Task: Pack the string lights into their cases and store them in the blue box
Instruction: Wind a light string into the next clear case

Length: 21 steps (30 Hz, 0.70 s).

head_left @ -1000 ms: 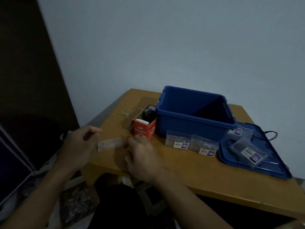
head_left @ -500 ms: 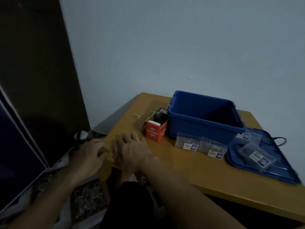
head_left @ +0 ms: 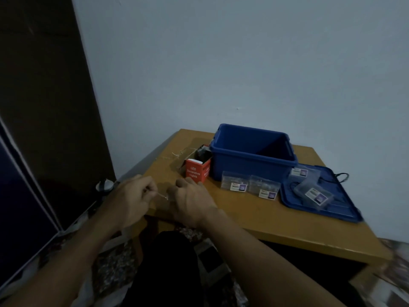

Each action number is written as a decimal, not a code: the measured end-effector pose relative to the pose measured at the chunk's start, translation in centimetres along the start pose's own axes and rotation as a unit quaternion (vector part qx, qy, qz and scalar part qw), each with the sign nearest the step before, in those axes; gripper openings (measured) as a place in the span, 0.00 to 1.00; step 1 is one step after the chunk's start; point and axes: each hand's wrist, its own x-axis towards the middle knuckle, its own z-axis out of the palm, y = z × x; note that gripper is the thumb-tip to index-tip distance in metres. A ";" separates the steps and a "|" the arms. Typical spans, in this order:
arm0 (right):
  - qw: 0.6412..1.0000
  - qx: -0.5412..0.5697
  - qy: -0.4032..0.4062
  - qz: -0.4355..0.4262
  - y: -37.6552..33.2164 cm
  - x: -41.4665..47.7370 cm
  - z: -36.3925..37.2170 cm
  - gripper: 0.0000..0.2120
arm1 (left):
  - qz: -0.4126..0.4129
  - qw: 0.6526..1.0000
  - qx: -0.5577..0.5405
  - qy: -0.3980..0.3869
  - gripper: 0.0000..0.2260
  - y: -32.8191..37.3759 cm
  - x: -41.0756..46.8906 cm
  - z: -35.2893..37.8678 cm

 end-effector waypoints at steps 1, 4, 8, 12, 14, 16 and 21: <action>1.000 0.008 0.010 0.005 0.1 -0.7 -0.5 0.17 | -0.004 1.000 -0.011 -0.003 0.08 0.9 -0.1 -0.4; 0.997 0.025 0.064 0.019 0.5 -3.2 -2.0 0.16 | -0.007 0.999 -0.053 -0.010 0.07 3.8 -0.4 -1.0; 0.985 0.082 0.152 0.030 1.0 -6.5 -3.7 0.13 | 0.027 0.994 -0.109 0.002 0.05 7.7 -1.0 -1.6; 0.964 0.115 0.233 0.052 1.9 -10.1 -5.5 0.10 | 0.070 0.985 -0.155 0.008 0.04 11.0 -1.5 -1.8; 0.954 0.138 0.259 0.064 2.4 -12.0 -6.4 0.09 | 0.099 0.978 -0.183 -0.002 0.03 12.8 -1.7 -1.6; 0.937 0.171 0.295 0.074 3.1 -14.2 -7.5 0.09 | 0.128 0.969 -0.212 -0.008 0.03 14.7 -1.8 -1.1; 0.879 0.300 0.351 0.123 4.7 -19.5 -10.1 0.05 | 0.177 0.951 -0.250 -0.036 0.06 18.6 -2.1 0.3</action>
